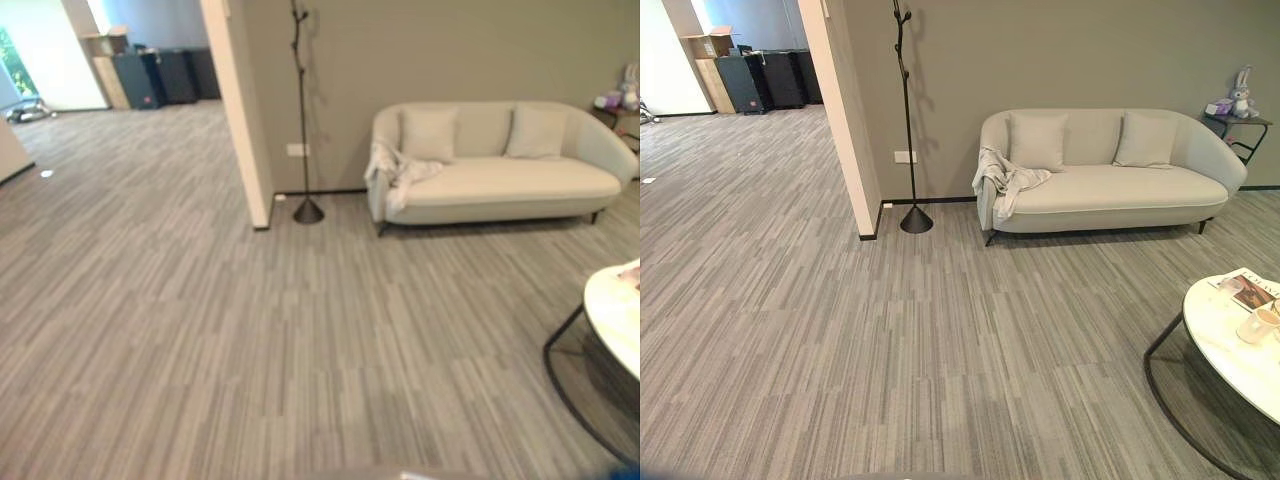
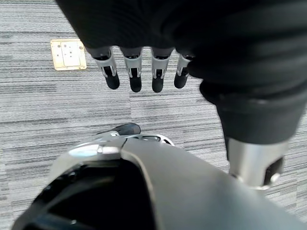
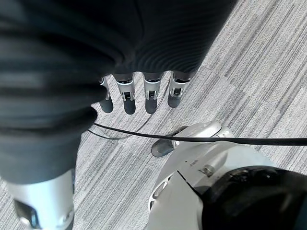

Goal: Hang the clothes on the sofa on the clothes rack.

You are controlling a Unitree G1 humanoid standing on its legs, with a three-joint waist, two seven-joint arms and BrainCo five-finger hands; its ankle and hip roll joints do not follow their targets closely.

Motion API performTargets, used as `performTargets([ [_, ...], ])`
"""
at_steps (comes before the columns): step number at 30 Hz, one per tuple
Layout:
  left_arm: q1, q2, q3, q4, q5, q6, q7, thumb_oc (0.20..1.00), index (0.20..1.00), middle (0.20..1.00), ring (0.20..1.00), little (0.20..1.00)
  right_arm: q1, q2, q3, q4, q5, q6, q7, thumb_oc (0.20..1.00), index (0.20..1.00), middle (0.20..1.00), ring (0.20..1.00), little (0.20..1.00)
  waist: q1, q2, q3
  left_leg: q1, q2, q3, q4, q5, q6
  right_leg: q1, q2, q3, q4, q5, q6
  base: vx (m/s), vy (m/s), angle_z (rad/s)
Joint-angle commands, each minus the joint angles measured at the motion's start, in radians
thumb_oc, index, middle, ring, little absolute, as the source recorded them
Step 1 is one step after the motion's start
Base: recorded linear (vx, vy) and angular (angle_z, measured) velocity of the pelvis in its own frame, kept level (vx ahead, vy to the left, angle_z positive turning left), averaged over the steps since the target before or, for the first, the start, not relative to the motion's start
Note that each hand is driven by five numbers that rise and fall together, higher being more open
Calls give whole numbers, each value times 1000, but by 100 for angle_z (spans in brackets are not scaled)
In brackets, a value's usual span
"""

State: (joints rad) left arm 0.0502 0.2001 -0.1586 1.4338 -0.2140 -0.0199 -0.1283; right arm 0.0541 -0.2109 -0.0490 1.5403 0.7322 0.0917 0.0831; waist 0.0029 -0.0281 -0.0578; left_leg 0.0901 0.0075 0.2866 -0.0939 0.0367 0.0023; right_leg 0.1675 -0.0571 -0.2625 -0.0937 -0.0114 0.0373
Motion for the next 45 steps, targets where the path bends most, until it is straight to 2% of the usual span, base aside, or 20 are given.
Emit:
performTargets([
  [1,-83,-51,-16,71,36,-8,4,1000,1000,1000,1000,1000,-87,22,-17,70,-14,-20,16,1000,1000,1000,1000,1000,-2,24,57,32,109,-31,7,-11,-86,-33,-61,-24,6,30,61,0,0,0],
  [19,-95,-33,-38,59,54,-9,4,1000,1000,1000,1000,1000,-100,7,11,50,-57,-16,38,1000,1000,1000,1000,1000,-4,32,94,27,122,-40,7,-8,-96,-28,-49,-37,8,24,56,11,-17,0],
  [25,-153,-2,-44,48,19,-1,20,1000,1000,1000,1000,1000,-183,22,74,-9,-82,-28,31,1000,1000,1000,1000,1000,-18,48,170,-30,164,-23,7,15,-92,-249,-56,-7,299,-54,51,-83,-75,-4],
  [26,-150,15,-23,53,26,-4,35,1000,1000,1000,1000,1000,-180,35,116,-28,-128,-39,29,1000,1000,1000,1000,1000,-17,26,168,-33,177,9,138,-34,-98,-222,-37,22,271,-92,15,143,-292,-28],
  [27,-143,22,-8,48,15,-5,34,1000,1000,1000,1000,1000,-172,33,126,-44,-143,-49,26,1000,1000,1000,1000,1000,-7,18,182,-63,200,17,269,-22,-94,-200,-19,39,253,-96,-2,267,-423,-41],
  [28,-144,20,0,38,-5,-10,40,1000,1000,1000,1000,1000,-162,31,130,-54,-150,-54,19,1000,1000,1000,1000,1000,7,0,200,-128,234,8,433,41,-84,-173,-4,53,227,-89,-22,300,-377,-88],
  [29,-138,16,-1,27,-14,-12,42,1000,1000,1000,1000,1000,-155,27,141,-68,-169,-60,11,1000,1000,1000,1000,1000,22,-9,214,-198,239,-45,585,71,-83,-137,10,68,208,-105,-34,245,-356,-109],
  [30,-133,12,-7,18,-13,-11,44,1000,1000,1000,1000,1000,-153,22,147,-71,-193,-60,1,1000,1000,1000,1000,1000,39,-18,225,-288,214,-93,685,112,-51,-124,17,72,178,-84,-50,155,-199,-112],
  [31,-133,12,-7,18,-13,-11,44,1000,1000,1000,1000,1000,-153,22,147,-71,-193,-60,1,1000,1000,1000,1000,1000,38,-18,224,-289,214,-94,686,112,-51,-125,18,72,178,-84,-50,107,-106,-90],
  [32,-131,7,-12,16,-11,-12,50,1000,1000,1000,1000,1000,-150,16,150,-59,-217,-59,-10,1000,1000,1000,1000,1000,60,-23,232,-364,168,-119,725,87,-41,-96,17,94,145,-83,-48,348,54,-80],
  [35,-98,9,43,25,-58,-18,56,1000,1000,1000,1000,1000,-138,12,166,-32,-263,-48,11,1000,1000,1000,1000,1000,138,-6,197,-458,164,-57,466,96,-67,20,0,152,46,-112,-12,571,176,-115],
  [36,-91,9,56,30,-71,-23,63,1000,1000,1000,1000,1000,-135,13,185,-36,-283,-55,13,1000,1000,1000,1000,1000,159,1,194,-469,152,-53,355,135,-81,49,0,165,33,-127,-8,349,124,-152],
  [37,-91,9,56,30,-71,-23,63,1000,1000,1000,1000,1000,-135,13,185,-36,-283,-55,13,1000,1000,1000,1000,1000,159,1,194,-468,152,-53,355,135,-81,49,-1,165,33,-127,-7,596,178,-121],
  [38,-95,5,59,41,-72,-24,63,1000,1000,1000,1000,1000,-140,11,229,-57,-329,-62,24,1000,1000,1000,1000,1000,194,16,198,-502,140,-87,124,190,-112,109,13,183,24,-162,-4,410,106,-72],
  [40,-100,11,61,53,-68,-25,66,1000,1000,1000,1000,1000,-143,13,247,-62,-345,-66,22,1000,1000,1000,1000,1000,214,17,201,-539,147,-102,56,203,-117,129,22,200,28,-189,-5,619,182,-52],
  [41,-90,21,83,77,-55,-14,72,1000,1000,1000,1000,1000,-159,14,254,-59,-365,-66,12,1000,1000,1000,1000,1000,224,-1,196,-591,159,-54,17,208,-117,185,14,219,41,-244,4,1292,410,-78],
  [42,-50,42,133,122,-26,-1,66,1000,1000,1000,1000,1000,-165,22,248,-54,-379,-64,17,1000,1000,1000,1000,1000,245,-18,173,-580,168,-20,64,248,-96,238,5,253,65,-266,15,1501,431,-96],
  [43,-24,56,147,139,-12,2,66,1000,1000,1000,1000,1000,-174,26,239,-53,-381,-63,17,1000,1000,1000,1000,1000,260,-45,159,-630,142,-54,160,252,-83,255,-14,246,94,-277,26,1386,367,-87],
  [44,-24,66,148,143,-17,1,67,1000,1000,1000,1000,1000,-176,31,239,-54,-384,-66,14,1000,1000,1000,1000,1000,273,-74,154,-710,144,-71,328,240,-78,264,-36,222,132,-224,36,972,240,-49],
  [45,-37,74,155,133,-38,3,60,1000,1000,1000,1000,1000,-185,33,239,-61,-382,-62,23,1000,1000,1000,1000,1000,285,-82,143,-705,138,-74,384,203,-45,226,-49,214,200,-116,65,617,165,-9],
])
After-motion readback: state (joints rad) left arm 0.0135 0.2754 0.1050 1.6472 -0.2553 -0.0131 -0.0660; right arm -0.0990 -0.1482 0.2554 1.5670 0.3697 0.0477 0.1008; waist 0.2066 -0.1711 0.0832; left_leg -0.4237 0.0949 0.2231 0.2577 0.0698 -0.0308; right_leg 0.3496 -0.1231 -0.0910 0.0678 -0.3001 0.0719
